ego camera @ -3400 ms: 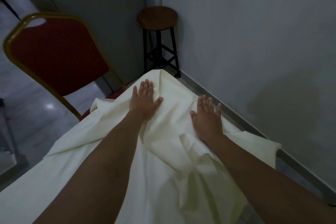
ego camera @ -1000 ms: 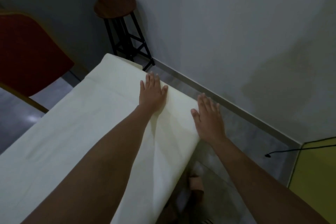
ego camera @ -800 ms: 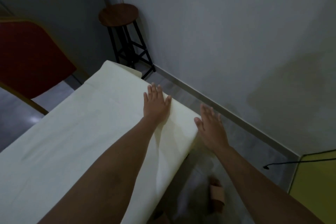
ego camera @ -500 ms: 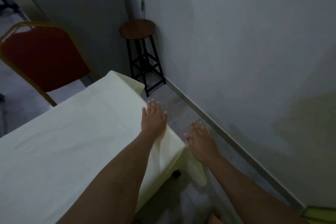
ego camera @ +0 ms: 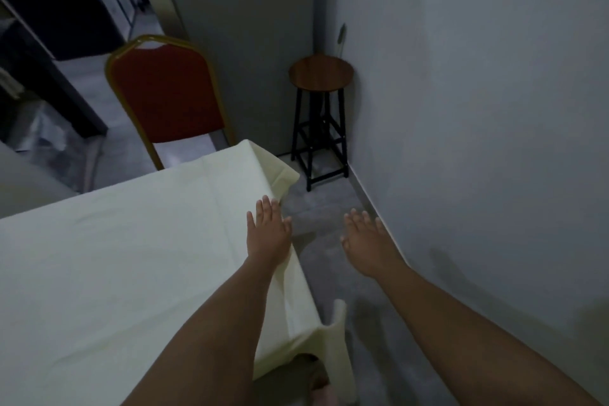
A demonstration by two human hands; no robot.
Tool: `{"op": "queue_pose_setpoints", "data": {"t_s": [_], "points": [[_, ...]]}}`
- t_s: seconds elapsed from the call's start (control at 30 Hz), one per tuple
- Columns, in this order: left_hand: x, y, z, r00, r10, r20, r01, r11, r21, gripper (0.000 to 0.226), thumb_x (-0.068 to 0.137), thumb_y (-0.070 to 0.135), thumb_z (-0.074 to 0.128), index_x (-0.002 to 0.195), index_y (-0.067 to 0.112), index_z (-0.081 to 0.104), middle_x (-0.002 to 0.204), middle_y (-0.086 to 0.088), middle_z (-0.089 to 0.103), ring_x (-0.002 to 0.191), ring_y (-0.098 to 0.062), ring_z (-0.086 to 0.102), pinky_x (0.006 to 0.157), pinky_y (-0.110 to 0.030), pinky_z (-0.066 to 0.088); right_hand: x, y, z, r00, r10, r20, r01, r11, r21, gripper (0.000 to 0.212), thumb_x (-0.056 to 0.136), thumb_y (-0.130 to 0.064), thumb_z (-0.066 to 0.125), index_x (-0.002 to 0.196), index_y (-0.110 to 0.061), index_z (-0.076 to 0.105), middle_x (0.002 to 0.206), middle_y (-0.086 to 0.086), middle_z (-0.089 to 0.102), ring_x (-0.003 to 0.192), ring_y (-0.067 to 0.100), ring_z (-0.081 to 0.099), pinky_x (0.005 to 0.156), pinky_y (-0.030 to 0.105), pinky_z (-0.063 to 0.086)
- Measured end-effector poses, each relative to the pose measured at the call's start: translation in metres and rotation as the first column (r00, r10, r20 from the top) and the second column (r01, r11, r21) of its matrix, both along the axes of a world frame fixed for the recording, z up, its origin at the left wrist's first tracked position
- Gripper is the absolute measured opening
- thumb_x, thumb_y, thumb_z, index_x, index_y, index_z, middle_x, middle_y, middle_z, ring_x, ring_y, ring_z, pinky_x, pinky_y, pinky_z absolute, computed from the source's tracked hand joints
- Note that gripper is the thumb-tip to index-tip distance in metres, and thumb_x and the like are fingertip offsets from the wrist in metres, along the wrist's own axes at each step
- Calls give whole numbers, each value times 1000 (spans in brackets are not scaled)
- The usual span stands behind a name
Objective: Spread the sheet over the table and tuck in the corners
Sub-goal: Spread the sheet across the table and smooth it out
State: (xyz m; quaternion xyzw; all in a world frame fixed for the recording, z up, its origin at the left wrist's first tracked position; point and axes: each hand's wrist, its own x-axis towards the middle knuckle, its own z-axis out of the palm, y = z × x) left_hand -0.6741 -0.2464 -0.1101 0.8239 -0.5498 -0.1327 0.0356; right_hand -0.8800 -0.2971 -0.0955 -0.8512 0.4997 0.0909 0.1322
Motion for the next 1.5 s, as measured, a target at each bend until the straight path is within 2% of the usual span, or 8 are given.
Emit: {"op": "queue_pose_setpoints", "data": {"t_s": [0.53, 0.73, 0.9, 1.17, 1.27, 1.33, 1.4, 1.5], "points": [[7, -49, -21, 942, 330, -66, -336, 931, -141, 58, 101, 42, 9, 153, 16, -2, 161, -4, -2, 148, -19, -6, 116, -36, -10, 99, -157, 0, 890, 453, -56, -451, 891, 49, 55, 103, -27, 23, 152, -9, 6, 161, 6, 2, 148, 26, -1, 120, 45, 1], [2, -52, -23, 854, 520, 28, -515, 851, -98, 63, 100, 47, 10, 153, 15, -2, 161, -4, -1, 148, -19, -6, 117, -37, -11, 132, -191, -6, 735, 677, -27, -675, 735, 71, 56, 102, -28, 24, 152, -10, 6, 161, 6, 2, 148, 24, -2, 120, 46, -3], [-31, -46, -22, 679, 733, -22, -731, 674, -101, 69, 99, 52, 13, 152, 11, -3, 161, -6, -5, 148, -17, -10, 117, -35, -11, 158, -205, -1, 555, 831, 46, -832, 553, 43, 63, 100, -22, 32, 152, -11, -1, 161, 6, -2, 148, 24, -2, 119, 44, -3], [-65, -30, -22, 537, 842, 55, -839, 539, -69, 79, 94, 64, 11, 152, 12, 1, 161, -6, -3, 148, -17, -8, 117, -33, -12, 209, -184, 3, 258, 966, 8, -965, 258, -43, 64, 95, -10, 32, 152, -12, 4, 161, 6, 2, 148, 28, -3, 118, 48, -1], [-68, -32, -19, 523, 847, 100, -845, 530, -75, 80, 95, 63, 22, 152, 9, 9, 160, -9, 7, 148, -21, 3, 118, -37, -5, 215, -200, -5, 180, 984, -14, -980, 178, -94, 74, 90, -8, 46, 152, -15, 6, 161, 4, 7, 148, 27, 1, 117, 51, 3], [-77, -32, -14, 523, 840, 148, -840, 537, -79, 79, 92, 56, 45, 147, 3, 28, 154, -16, 27, 143, -29, 25, 116, -46, 12, 221, -217, -7, 135, 990, -51, -981, 126, -149, 79, 87, -9, 53, 151, -16, 7, 161, 3, 10, 147, 26, 5, 117, 53, 8], [-94, -30, -12, 462, 863, 206, -867, 488, -98, 75, 85, 47, 63, 139, -1, 44, 144, -19, 44, 133, -33, 43, 109, -54, 29, 230, -234, -8, 153, 986, -64, -969, 137, -207, 73, 90, -5, 46, 151, -15, 8, 160, 4, 11, 147, 27, 8, 117, 54, 12], [-119, -27, -11, 328, 916, 231, -931, 355, -84, 68, 83, 39, 68, 135, -1, 49, 140, -19, 50, 129, -34, 48, 105, -56, 33, 250, -252, -6, 190, 975, -113, -960, 160, -232, 67, 91, -3, 36, 152, -14, 8, 161, 3, 10, 147, 28, 8, 117, 54, 8]]}}
